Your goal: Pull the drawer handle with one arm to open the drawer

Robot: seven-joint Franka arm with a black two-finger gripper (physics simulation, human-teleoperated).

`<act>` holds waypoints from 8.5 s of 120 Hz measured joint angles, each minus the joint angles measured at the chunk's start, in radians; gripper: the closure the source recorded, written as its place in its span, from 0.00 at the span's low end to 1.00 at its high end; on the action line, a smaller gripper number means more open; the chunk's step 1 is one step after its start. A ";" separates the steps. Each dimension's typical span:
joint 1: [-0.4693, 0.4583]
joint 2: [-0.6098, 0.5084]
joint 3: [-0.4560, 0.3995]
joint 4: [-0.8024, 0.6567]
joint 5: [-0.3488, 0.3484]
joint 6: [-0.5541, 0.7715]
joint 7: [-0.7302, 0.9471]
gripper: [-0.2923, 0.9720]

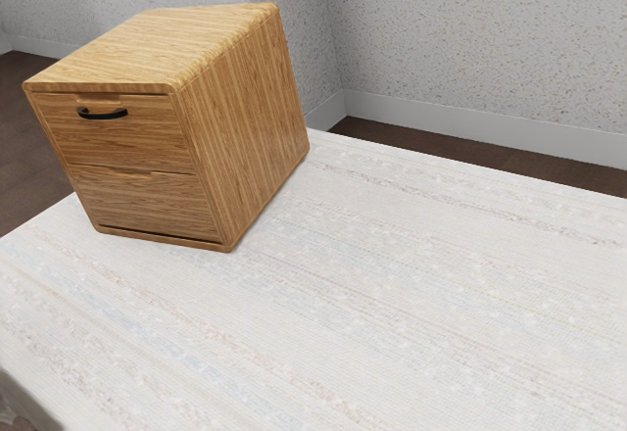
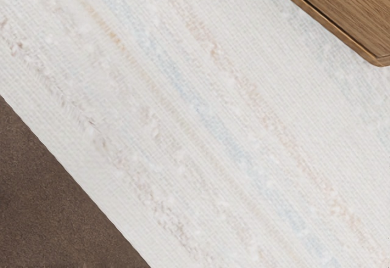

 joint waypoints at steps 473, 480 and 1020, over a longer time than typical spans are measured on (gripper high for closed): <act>0.198 0.295 -0.102 -0.104 -0.468 0.524 -0.673 0.23; 0.200 0.305 -0.105 -0.109 -0.478 0.524 -0.673 0.23; 0.278 0.119 -0.169 -0.123 -0.156 0.479 -0.684 0.23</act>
